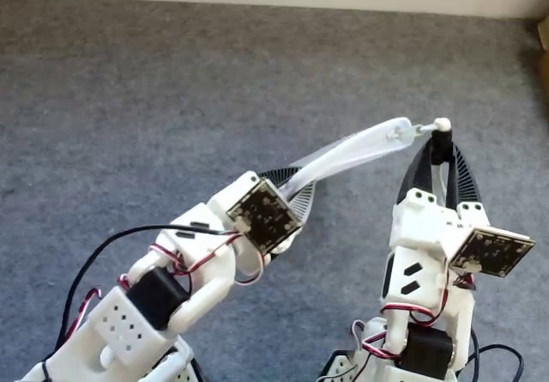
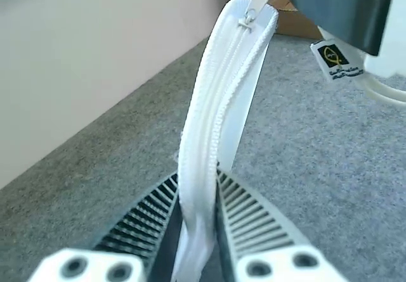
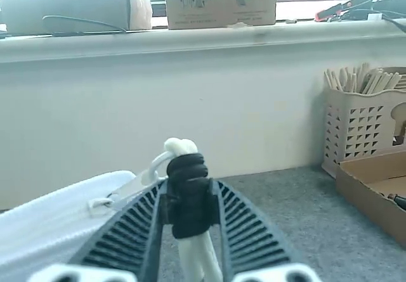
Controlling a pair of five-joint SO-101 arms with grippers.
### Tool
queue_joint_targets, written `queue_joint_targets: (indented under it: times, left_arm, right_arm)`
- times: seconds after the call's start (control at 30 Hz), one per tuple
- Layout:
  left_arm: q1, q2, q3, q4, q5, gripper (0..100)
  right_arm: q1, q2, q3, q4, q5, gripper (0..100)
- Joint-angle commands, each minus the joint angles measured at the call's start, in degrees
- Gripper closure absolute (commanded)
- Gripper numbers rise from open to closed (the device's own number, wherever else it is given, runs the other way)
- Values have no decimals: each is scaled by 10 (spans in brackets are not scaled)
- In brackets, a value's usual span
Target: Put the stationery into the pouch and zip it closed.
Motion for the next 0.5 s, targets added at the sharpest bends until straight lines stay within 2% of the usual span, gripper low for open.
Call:
queue_joint_targets:
  times: [0.0,0.47]
  left_arm:
    - [-35,-56,-21,25,3,994]
    - [-59,-102,3,23,4,994]
  right_arm:
    - [34,-7,-4,-28,-5,994]
    - [35,-7,-4,-29,-5,994]
